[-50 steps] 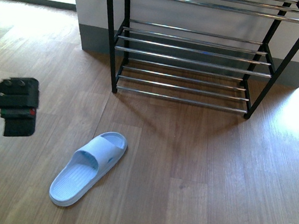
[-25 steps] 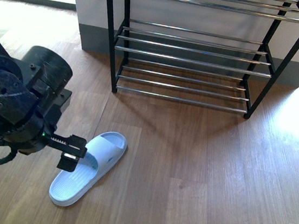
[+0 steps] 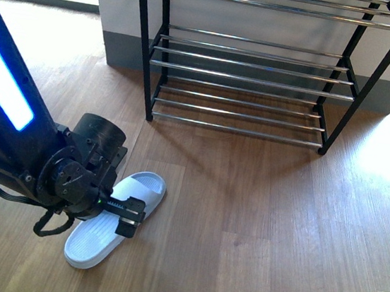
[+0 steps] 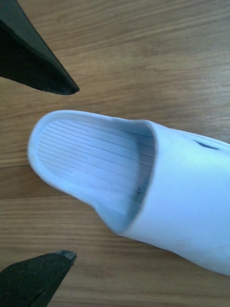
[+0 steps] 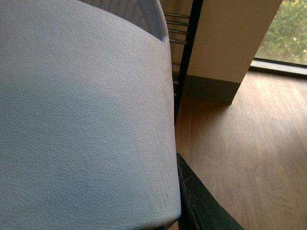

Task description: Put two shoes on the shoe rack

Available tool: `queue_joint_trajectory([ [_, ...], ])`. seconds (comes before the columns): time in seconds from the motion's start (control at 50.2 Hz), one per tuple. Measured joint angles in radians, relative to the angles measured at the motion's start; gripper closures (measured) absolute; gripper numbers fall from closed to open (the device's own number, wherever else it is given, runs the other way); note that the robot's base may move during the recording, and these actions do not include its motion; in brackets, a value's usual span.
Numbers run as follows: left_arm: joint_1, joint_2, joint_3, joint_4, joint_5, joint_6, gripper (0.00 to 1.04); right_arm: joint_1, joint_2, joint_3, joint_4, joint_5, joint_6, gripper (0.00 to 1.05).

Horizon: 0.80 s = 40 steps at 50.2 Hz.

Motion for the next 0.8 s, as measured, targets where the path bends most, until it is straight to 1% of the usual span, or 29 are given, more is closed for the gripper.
queue_joint_trajectory([
  [0.338,-0.024,0.12,0.106,0.024,0.022,0.0,0.09,0.0,0.0,0.0,0.0,0.0,0.0,1.03],
  [0.458,-0.042,0.158,0.134,0.064,0.045,-0.001,0.09,0.0,0.0,0.0,0.0,0.0,0.0,1.03],
  [0.657,-0.071,0.215,0.211,0.114,0.039,0.0,0.09,0.0,0.0,0.0,0.0,0.0,0.0,1.03],
  [0.796,-0.079,0.241,0.246,0.12,0.039,-0.005,0.09,0.0,0.0,0.0,0.0,0.0,0.0,1.03],
])
